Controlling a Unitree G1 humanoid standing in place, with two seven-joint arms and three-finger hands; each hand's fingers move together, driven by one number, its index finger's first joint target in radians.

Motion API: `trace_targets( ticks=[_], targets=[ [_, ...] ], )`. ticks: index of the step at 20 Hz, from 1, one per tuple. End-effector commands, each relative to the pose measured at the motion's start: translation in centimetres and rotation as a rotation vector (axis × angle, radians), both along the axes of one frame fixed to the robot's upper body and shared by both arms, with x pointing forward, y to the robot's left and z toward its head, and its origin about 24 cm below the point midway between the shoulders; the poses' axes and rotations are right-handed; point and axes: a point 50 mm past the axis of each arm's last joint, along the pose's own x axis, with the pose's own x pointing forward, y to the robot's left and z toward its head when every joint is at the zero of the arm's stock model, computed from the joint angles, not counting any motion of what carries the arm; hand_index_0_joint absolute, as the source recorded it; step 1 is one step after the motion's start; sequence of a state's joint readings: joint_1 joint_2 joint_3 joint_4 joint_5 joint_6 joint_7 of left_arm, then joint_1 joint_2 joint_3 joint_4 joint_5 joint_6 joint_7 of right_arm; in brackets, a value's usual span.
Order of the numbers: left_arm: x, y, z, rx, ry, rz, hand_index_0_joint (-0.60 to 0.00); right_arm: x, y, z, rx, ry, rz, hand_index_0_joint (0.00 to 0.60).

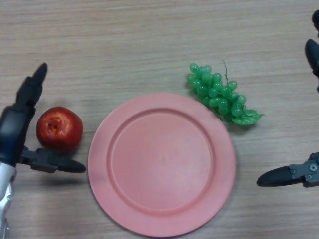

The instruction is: Pick up the red apple and place it on the plate

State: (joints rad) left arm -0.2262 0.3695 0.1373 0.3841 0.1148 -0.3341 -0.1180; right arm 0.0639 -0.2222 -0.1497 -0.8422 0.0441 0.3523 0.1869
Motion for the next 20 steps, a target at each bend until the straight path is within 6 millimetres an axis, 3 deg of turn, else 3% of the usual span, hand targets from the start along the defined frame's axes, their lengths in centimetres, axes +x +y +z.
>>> trace_targets(
  ticks=[1, 2, 3, 6, 9, 12, 15, 18, 20],
  targets=[
    [0.3, 1.1, 3.9, 0.112, -0.256, 0.053, -0.35, -1.9, 0.0, 3.0, -0.005, -0.253, 0.01, 0.0],
    [0.5, 1.0, 3.6, 0.152, -0.247, 0.074, -0.449, -2.0, 0.0, 3.1, -0.006, -0.259, 0.008, 0.0],
    [1.0, 0.9, 2.9, 0.214, -0.232, 0.116, -0.6, -2.2, 0.1, 3.2, -0.01, -0.268, 0.003, 0.0],
    [0.7, 0.5, 3.0, 0.154, -0.2, 0.069, -0.6, -2.4, 0.3, 3.4, -0.021, -0.273, 0.006, 0.0],
    [0.0, 1.2, 4.5, 0.153, -0.242, 0.077, -0.6, -2.6, 0.6, 3.5, -0.016, -0.274, 0.017, 0.0],
    [-1.8, 0.2, 6.8, 0.215, -0.281, -0.023, -0.6, -2.8, 0.4, 3.7, 0.001, -0.281, 0.022, 0.0],
    [-3.1, -2.4, 8.8, 0.289, -0.336, -0.107, -0.6, -3.2, 0.5, 3.8, 0.007, -0.284, 0.042, 0.0],
    [-3.9, -6.7, 8.4, 0.282, -0.307, -0.317, -0.6, -3.5, 0.3, 4.0, 0.027, -0.28, 0.054, 0.0],
    [-3.1, -8.5, 7.3, 0.294, -0.272, -0.372, -0.6, -3.8, 0.0, 4.3, 0.048, -0.29, 0.054, 0.0]
  ],
)
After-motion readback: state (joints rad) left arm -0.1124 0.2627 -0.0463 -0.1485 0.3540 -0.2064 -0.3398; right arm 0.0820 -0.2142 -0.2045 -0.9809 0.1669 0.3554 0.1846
